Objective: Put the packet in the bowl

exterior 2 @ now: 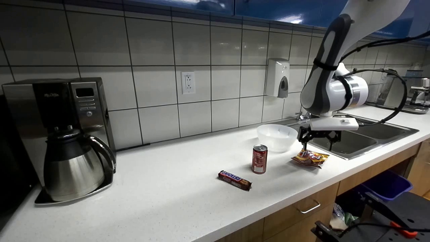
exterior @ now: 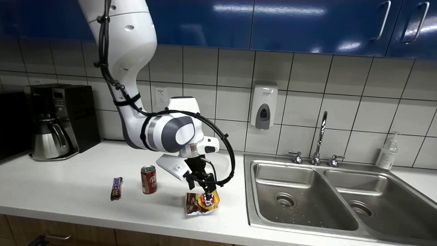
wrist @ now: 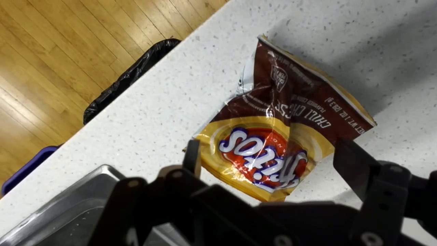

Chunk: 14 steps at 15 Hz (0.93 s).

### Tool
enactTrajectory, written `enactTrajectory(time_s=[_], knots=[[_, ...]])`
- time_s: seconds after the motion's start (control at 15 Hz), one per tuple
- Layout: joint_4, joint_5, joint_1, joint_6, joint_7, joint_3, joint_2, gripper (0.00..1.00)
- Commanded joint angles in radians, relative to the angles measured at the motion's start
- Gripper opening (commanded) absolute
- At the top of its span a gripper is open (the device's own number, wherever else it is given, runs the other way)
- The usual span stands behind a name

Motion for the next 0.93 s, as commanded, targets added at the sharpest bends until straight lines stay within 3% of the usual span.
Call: enactTrajectory(time_s=[0.0,0.6,0.67,0.73,0.87], knots=[[0.070,0.043,0.021,0.004,-0.027,-0.017,0.070,1.00],[0.133,0.051,0.039,0.003,-0.026,-0.033,0.140,1.00],[0.136,0.051,0.041,0.004,-0.026,-0.035,0.143,0.97],[0.136,0.052,0.044,0.005,-0.025,-0.036,0.146,0.74],[0.137,0.052,0.047,0.006,-0.025,-0.036,0.149,0.71]])
